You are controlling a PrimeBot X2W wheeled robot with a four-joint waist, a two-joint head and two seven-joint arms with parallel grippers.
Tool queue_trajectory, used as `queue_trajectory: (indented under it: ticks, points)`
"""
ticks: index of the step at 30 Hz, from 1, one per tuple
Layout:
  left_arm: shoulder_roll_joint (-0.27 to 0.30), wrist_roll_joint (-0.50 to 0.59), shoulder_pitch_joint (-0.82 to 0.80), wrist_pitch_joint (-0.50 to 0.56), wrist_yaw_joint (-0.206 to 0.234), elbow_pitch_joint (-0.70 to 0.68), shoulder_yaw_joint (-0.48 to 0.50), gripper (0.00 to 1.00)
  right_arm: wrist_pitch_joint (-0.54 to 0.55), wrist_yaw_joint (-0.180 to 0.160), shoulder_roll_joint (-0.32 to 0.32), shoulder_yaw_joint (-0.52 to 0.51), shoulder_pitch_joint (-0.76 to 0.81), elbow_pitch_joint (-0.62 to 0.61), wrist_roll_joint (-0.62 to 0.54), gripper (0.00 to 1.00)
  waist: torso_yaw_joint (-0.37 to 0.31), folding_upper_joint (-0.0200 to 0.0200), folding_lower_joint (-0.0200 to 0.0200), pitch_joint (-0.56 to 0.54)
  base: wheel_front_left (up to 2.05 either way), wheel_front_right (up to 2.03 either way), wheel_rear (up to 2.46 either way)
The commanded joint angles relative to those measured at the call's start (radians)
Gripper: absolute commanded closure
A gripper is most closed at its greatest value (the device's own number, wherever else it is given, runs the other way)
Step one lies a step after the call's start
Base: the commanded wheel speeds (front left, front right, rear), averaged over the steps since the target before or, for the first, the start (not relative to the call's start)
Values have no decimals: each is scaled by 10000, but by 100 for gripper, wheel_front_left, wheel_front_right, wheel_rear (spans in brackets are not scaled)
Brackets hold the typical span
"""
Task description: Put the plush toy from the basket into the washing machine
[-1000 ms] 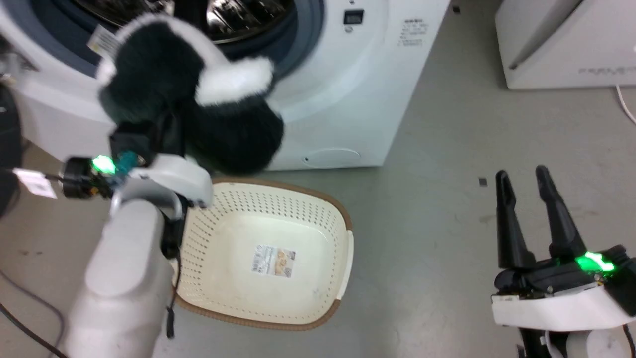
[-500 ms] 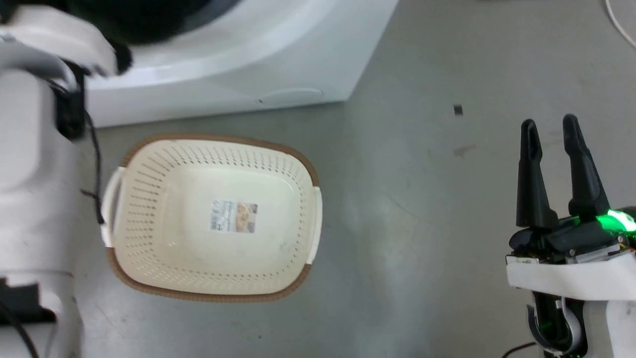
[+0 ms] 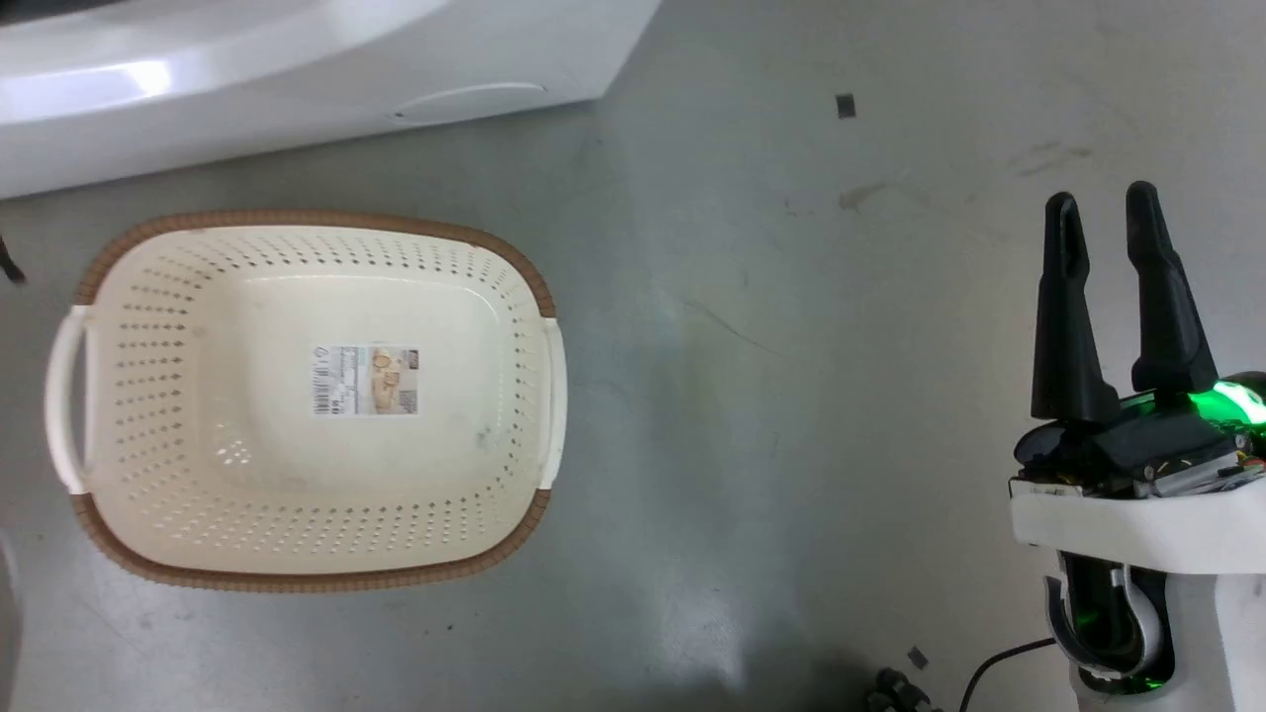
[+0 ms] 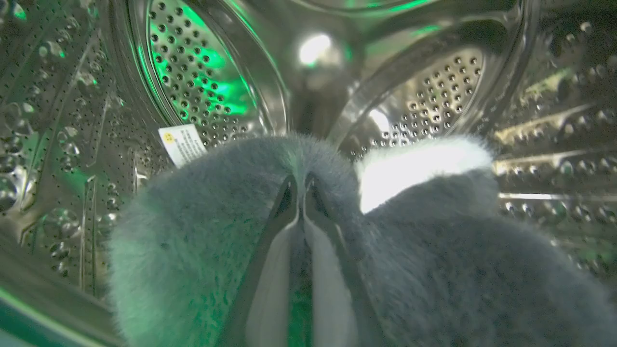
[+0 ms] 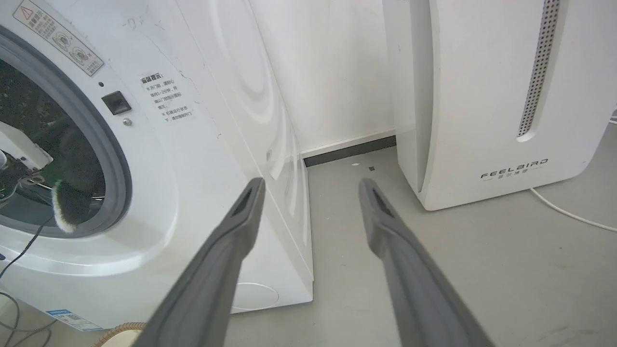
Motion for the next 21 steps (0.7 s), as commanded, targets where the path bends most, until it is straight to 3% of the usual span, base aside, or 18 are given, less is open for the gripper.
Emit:
queue_trajectory:
  ticks: [1, 7, 9, 21]
  points:
    - [132, -10, -408, -66, 101, -174, 132, 100, -44, -7, -4, -2, -188, -57, 55, 0, -208, 0, -2, 254, 0, 0, 0]
    - [373, 140, -1133, -66, 240, -51, 184, 97, -44, -7, -4, 75, -257, -73, 109, 0, -387, 0, -2, 511, 0, 0, 0]
    - [357, 215, -1203, -66, 305, -24, 154, 0, -44, -7, -4, 74, -261, -61, 123, 0, -382, 0, -2, 564, 0, 0, 0]
    - [-136, 387, -362, -66, 218, 546, -156, 0, -44, -7, -4, 84, -286, 75, -1, 0, -42, 0, -2, 184, 0, 0, 0]
